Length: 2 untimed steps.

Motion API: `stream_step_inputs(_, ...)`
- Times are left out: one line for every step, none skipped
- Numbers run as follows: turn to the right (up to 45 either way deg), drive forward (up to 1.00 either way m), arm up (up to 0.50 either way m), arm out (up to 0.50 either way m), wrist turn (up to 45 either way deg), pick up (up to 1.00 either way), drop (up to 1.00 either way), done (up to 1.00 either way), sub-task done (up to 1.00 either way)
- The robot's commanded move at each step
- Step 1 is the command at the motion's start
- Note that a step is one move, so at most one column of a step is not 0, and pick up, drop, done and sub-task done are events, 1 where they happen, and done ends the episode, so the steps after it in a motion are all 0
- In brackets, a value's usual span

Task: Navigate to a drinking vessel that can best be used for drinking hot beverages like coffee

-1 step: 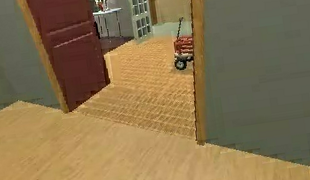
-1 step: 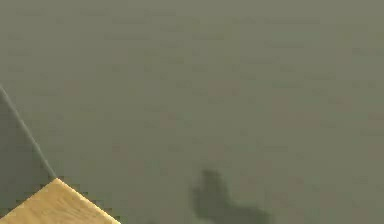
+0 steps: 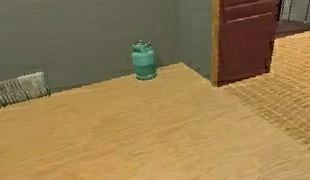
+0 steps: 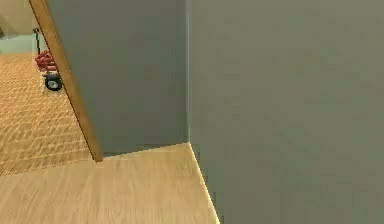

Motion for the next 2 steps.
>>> stream_step_inputs(-45.0, 0.00, 0.00, 0.00, 0.0, 0.00, 0.00, 0.00, 0.00)
stream_step_inputs(-24.0, 0.00, 0.00, 0.00, 0.0, 0.00, 0.00, 0.00, 0.00)
